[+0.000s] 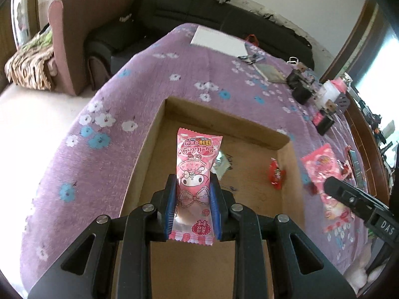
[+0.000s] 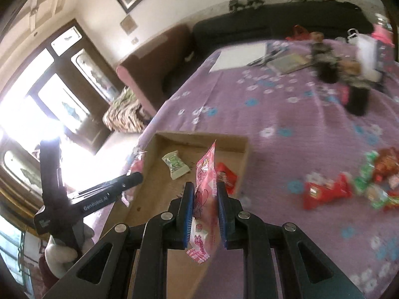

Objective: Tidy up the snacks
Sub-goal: 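Carry both pink bags into the cardboard tray and release them, then return both tools to the table and approach the red and white packets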

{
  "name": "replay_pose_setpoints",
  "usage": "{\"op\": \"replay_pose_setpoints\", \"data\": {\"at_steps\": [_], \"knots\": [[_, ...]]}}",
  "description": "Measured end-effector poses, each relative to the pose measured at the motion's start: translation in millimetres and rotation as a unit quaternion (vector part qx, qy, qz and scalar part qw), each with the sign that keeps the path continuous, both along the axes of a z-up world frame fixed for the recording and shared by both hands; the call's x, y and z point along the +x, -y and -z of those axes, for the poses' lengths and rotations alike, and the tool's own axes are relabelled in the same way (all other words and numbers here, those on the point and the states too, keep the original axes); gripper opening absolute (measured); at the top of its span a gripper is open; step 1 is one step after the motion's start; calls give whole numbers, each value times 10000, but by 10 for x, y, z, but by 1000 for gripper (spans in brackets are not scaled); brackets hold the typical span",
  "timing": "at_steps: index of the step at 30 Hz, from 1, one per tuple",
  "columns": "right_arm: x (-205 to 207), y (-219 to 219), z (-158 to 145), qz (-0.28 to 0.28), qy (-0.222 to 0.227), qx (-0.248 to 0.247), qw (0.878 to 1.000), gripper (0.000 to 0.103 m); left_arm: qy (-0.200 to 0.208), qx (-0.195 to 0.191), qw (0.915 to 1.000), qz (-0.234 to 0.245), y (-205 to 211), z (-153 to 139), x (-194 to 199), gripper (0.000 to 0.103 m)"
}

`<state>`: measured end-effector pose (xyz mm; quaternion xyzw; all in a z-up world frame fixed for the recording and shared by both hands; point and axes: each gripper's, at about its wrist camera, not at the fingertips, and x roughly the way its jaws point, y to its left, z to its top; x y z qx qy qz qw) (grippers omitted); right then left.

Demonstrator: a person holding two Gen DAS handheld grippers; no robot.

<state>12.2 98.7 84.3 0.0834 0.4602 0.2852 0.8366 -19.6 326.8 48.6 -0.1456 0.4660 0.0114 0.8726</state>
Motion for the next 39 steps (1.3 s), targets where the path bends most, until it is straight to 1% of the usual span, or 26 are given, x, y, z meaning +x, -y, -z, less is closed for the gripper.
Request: {"op": "replay_pose_setpoints", "data": {"at_steps": [3,10,14,16,17,20,23,26,29,31,32,33,35,37,39], "knots": [[176,-273,155,-130,-173,-88,9997,18,-114,-70,9999,-49,-73,96,93,22],[438,-603,409,-273,-409,-236,9985,18,-270,-70,9995,-127,-177,223,221,22],[525,-683,526,-270,-492,-290,9980,18,-220,-143,9996,-137,-188,223,230,23],[545,-705,565,-256,-493,-316,9980,21,-219,-168,9995,-161,-187,227,234,24],[552,-706,576,-249,-490,-308,9980,21,-215,-173,9995,-162,-188,229,235,24],[554,-692,580,-217,-473,-220,9984,22,-215,-263,9993,-158,-188,222,231,30],[537,-652,534,-195,-423,-160,9988,22,-170,-338,9990,-231,-200,167,190,31],[493,-560,417,-179,-316,-46,9993,22,-56,-343,9989,-320,-208,53,97,31],[430,-358,244,-130,-174,111,9997,23,114,-397,9986,-336,-187,-102,-72,31],[382,-119,128,-15,-11,149,9999,27,195,-449,9983,-331,-160,-171,-174,42],[369,0,93,68,55,132,9999,28,250,-498,9979,-339,-146,-207,-238,52],[364,161,68,206,126,81,9997,28,318,-549,9974,-336,-126,-243,-300,55],[383,435,82,482,171,-73,9987,30,423,-594,9970,-256,-55,-304,-399,55],[426,726,191,850,88,-330,9958,30,485,-623,9967,-168,37,-348,-462,55],[467,878,309,1041,-24,-477,9934,30,519,-616,9967,-45,169,-394,-499,55]]}}
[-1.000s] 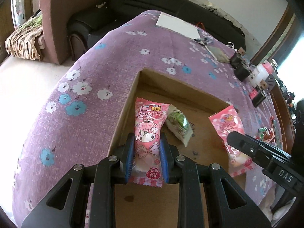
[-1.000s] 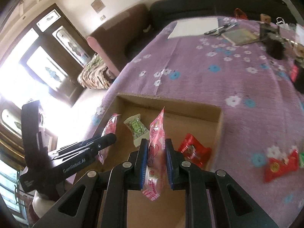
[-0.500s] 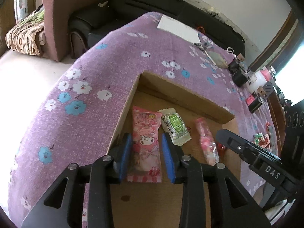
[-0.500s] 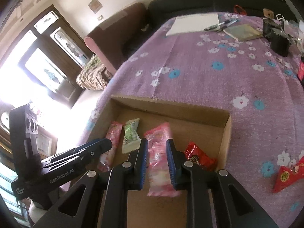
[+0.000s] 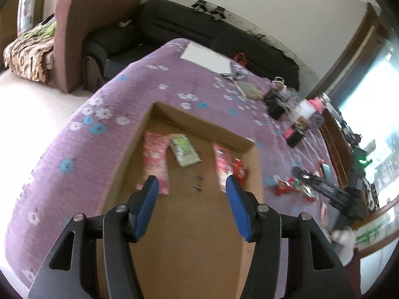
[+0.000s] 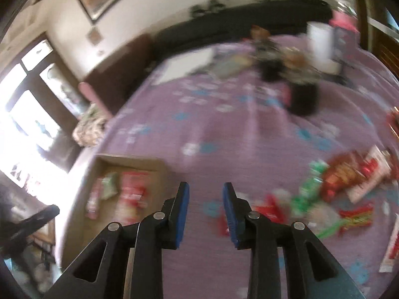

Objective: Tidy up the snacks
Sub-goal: 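Return both tools to the table and approach the red and white packets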

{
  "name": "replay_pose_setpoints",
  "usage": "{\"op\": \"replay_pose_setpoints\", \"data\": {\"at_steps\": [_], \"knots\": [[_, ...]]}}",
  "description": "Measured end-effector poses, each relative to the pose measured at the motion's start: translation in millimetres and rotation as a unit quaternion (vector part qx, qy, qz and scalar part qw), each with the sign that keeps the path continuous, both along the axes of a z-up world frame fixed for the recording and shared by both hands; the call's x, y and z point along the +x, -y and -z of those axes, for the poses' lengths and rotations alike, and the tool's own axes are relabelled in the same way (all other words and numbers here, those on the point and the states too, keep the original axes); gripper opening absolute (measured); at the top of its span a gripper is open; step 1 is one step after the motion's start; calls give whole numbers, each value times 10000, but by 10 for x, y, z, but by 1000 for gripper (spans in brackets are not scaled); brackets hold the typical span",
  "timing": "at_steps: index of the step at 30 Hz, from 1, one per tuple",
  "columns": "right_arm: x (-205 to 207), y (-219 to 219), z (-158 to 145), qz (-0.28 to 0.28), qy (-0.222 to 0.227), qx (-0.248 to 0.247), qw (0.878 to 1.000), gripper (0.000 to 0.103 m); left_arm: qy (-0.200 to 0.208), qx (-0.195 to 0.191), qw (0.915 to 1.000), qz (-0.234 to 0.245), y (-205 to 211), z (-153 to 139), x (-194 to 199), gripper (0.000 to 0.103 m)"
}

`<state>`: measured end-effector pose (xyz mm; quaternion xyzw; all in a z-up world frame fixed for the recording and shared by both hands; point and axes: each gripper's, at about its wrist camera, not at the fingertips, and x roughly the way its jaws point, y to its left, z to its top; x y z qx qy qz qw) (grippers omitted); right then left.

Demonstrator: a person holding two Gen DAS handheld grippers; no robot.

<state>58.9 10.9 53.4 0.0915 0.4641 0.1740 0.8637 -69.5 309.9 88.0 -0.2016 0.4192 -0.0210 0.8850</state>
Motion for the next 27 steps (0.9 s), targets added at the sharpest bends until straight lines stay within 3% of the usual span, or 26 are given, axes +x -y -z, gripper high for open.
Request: {"op": "replay_pose_setpoints", "data": {"at_steps": [5,10,15,18,22,27], "knots": [[68,0,185,130,20,-511,9986,30,57,150,9991,381,386,-112,-73,55],[-3,-112,360,-296,-102,-1069,9938,16,65,274,9979,586,607,-152,-164,55],[-413,-19,410,-916,-79,-1235,9881,15,9,325,9962,805,855,-127,-187,55],[-668,206,370,-1285,-263,-845,9878,15,-43,309,9944,1009,1054,-92,-178,55],[-826,839,120,-646,26,-76,9979,16,-109,358,9900,1359,1402,-35,-173,55],[-889,1661,-35,619,446,-171,9969,32,-225,539,9805,1876,1837,75,-180,54]]}}
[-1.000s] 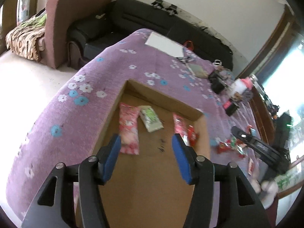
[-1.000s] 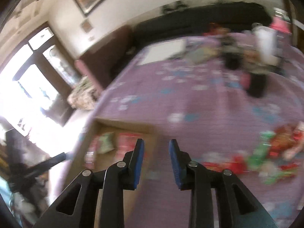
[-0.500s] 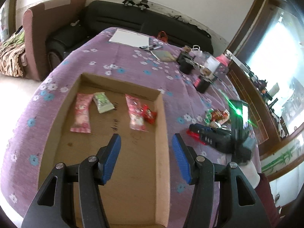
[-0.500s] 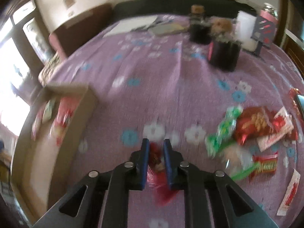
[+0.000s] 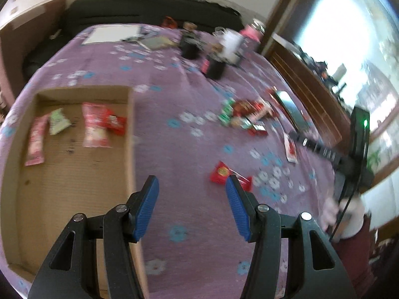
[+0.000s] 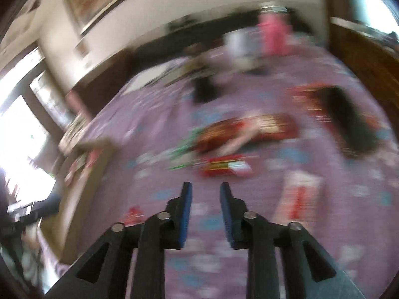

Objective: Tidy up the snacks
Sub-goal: 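Return both tools to the table and approach the red and white packets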

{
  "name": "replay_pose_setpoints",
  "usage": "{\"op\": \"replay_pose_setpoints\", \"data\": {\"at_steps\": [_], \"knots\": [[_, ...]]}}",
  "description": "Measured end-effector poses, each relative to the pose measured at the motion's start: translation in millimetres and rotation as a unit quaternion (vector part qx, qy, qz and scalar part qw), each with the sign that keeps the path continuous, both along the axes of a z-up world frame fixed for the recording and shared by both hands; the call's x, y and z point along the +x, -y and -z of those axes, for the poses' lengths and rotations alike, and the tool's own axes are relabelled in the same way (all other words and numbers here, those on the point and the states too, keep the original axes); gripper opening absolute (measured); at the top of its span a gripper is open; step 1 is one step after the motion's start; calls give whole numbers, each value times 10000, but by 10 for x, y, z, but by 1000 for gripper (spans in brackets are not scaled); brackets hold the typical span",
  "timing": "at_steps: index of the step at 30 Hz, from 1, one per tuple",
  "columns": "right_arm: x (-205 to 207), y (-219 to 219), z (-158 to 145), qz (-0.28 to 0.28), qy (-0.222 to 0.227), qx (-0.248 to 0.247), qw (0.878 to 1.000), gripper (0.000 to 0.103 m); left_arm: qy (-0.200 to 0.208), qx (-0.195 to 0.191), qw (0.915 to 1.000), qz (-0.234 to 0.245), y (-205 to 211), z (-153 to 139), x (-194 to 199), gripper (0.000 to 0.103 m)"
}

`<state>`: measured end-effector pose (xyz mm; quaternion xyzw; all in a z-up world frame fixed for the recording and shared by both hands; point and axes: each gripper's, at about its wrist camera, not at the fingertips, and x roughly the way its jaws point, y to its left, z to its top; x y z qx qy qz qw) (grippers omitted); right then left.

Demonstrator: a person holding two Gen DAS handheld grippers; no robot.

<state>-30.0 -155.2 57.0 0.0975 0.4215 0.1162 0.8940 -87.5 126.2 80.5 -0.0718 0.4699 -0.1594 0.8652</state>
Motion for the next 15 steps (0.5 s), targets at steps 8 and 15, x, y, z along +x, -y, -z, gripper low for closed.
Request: {"op": "replay_pose_setpoints", "data": {"at_steps": [8,15], "knots": [[16,522,363,982,-354,-215,9943,36,-650,-150,9978,38,394,332,192,54],[100,412,495,1004,-204,-522,9934,37,-877,90,9961,33,736,562,239,54]]}}
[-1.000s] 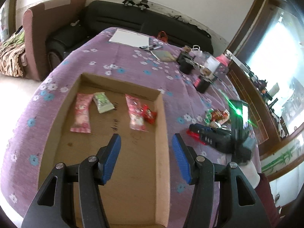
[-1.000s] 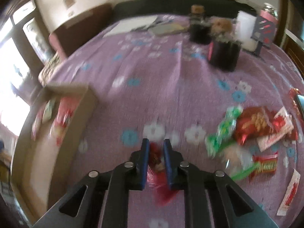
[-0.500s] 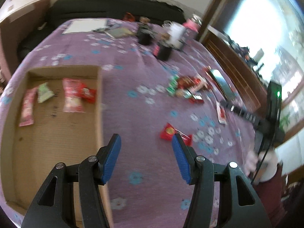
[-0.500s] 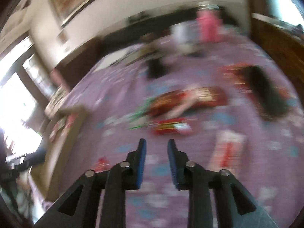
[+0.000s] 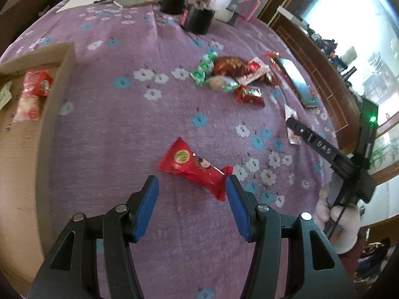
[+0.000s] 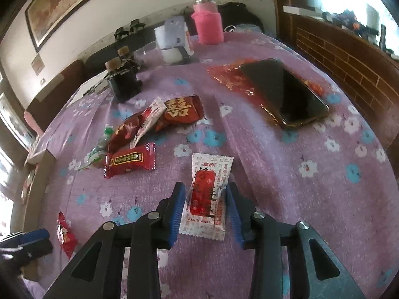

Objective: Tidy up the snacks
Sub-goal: 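Return both tools to the table and approach the red and white packets, then grasp the white-and-red packet with the right gripper while the left grasps a red candy bag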

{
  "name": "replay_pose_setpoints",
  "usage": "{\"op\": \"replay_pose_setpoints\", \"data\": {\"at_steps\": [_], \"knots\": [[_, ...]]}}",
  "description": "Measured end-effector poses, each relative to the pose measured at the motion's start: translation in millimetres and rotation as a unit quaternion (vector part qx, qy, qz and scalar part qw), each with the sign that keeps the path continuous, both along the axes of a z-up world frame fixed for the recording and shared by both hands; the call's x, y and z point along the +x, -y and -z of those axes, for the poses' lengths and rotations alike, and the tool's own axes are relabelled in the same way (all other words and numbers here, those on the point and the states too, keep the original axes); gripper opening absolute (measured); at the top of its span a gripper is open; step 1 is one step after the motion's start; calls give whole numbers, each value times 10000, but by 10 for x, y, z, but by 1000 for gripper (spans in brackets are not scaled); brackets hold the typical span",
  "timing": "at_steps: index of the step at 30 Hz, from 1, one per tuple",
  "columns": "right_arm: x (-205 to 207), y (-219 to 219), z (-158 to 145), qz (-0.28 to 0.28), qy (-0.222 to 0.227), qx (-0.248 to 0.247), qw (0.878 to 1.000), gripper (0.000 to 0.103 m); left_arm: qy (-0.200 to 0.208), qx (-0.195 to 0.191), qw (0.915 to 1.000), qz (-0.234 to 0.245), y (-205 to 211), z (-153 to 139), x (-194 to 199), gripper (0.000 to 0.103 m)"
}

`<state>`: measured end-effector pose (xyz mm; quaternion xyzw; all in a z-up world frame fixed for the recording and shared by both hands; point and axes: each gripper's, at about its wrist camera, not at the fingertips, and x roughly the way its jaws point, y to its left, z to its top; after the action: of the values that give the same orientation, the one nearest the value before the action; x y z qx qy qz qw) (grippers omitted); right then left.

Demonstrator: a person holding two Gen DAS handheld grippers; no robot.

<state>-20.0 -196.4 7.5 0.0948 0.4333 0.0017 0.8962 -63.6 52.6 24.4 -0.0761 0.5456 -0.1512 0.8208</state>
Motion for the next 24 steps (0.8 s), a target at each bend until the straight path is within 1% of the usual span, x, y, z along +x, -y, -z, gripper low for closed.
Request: {"op": "replay_pose_setpoints", "data": {"at_steps": [2,3,8,11,14,17,20,23,24], "knots": [[-1,10,19,-40,20,-49,10000,37,43,148,9999,-27,79,34,22,54],[-9,17,14,-41,32,-34,10000,34,138,236,9996,-48,112,26,27,54],[-28,63,13,-35,70,78,9999,33,407,635,9972,-1,286,46,87,54],[-36,66,12,-51,85,94,9999,32,563,844,9948,94,368,68,79,63],[-43,64,11,-74,93,97,9999,32,722,1061,9916,156,429,89,49,66],[-52,59,10,-79,99,101,9999,32,859,1186,9890,203,474,104,51,66],[-50,59,10,-76,98,97,9999,32,969,1228,9874,254,483,114,39,66],[-49,60,11,-77,98,98,9999,32,1117,1223,9853,428,483,128,39,66],[-49,60,12,-73,98,100,9999,32,1141,1220,9851,413,467,127,44,59]]}}
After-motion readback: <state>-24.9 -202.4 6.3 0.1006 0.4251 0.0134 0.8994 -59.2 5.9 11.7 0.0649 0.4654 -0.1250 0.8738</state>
